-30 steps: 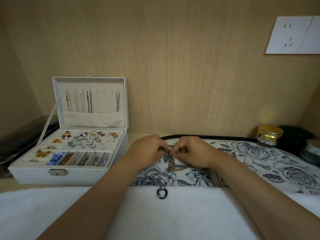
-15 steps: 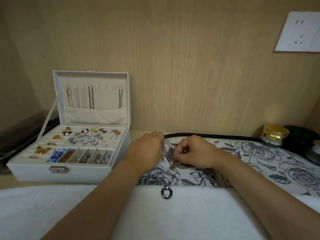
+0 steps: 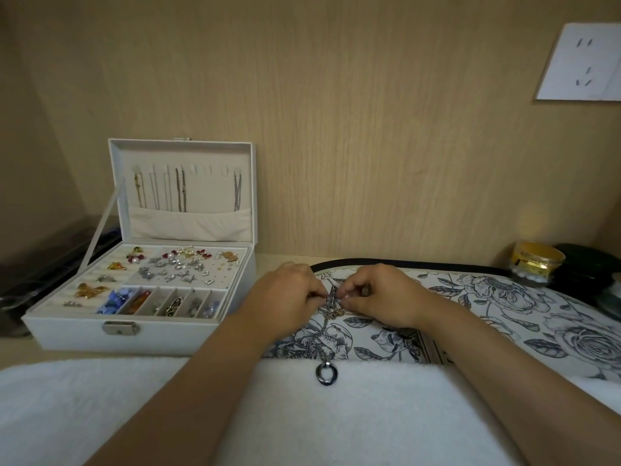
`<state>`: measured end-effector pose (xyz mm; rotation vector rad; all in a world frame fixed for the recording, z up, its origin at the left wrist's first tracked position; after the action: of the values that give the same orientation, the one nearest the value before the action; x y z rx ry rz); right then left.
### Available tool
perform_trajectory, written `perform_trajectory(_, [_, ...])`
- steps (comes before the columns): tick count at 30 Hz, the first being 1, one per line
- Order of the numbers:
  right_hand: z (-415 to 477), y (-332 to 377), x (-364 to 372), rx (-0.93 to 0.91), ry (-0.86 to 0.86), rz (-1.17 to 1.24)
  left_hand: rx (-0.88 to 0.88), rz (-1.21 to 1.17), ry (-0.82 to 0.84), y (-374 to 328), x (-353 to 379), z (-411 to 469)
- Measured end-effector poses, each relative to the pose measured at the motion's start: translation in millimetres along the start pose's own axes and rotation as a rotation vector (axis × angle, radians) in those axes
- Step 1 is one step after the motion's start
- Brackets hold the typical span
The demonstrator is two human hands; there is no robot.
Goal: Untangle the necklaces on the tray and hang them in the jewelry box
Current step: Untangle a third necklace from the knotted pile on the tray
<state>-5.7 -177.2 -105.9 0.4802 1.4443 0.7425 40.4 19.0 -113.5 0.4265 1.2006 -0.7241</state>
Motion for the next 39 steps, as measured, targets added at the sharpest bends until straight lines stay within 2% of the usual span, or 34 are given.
perform_trajectory(4, [-2.5, 4.2, 0.0, -0.017, 0.031, 0.025, -0.002, 0.010, 0.005, 4.1, -2.3, -0.2])
perform_trajectory(7, [-4.8, 8.6, 1.2, -0.004, 0.072, 0.059, 0.005, 0.073, -0.069, -1.0, -0.6, -1.0])
perform_trajectory(14, [-4.1, 14.1, 4.1, 0.055, 0.072, 0.212, -0.179, -0.464, -0.097, -7.3, 2.3, -2.0])
perform_trajectory(18, [-1.2, 13.7, 7.2, 0.015, 0.049, 0.226, -0.221, -0.613, -0.147, -10.6, 3.3, -1.7])
perform_trajectory(21, [0.9, 9.8, 5.8, 0.051, 0.022, 0.370, -0.266, -0.641, -0.172, -8.8, 3.6, -0.1])
perform_trajectory(26, [1.1, 9.8, 4.3, 0.039, 0.025, 0.542, -0.225, -0.490, -0.253, -4.7, 4.5, 1.9])
perform_trajectory(32, [-0.2, 8.1, 0.4, 0.059, -0.019, 0.479, -0.156, -0.183, -0.289, -2.8, -0.2, -0.2])
perform_trajectory(36, [1.8, 1.7, -4.6, 0.090, -0.047, 0.479, -0.060, -0.048, -0.201, 0.6, -1.7, 0.0])
perform_trajectory(39, [1.7, -2.6, -8.9, 0.095, -0.094, 0.329, -0.028, 0.037, -0.132, 1.2, -0.8, -0.3])
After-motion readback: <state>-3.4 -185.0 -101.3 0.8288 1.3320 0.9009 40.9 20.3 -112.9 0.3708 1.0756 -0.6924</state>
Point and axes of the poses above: each hand's wrist, its own z-axis towards the middle knuckle, its own x-axis out of the palm, y = z × x, the point moved 1 cm from there along z, towards the middle knuckle, and after that the axes turned 9 degrees about z, right-handed, at the moved point
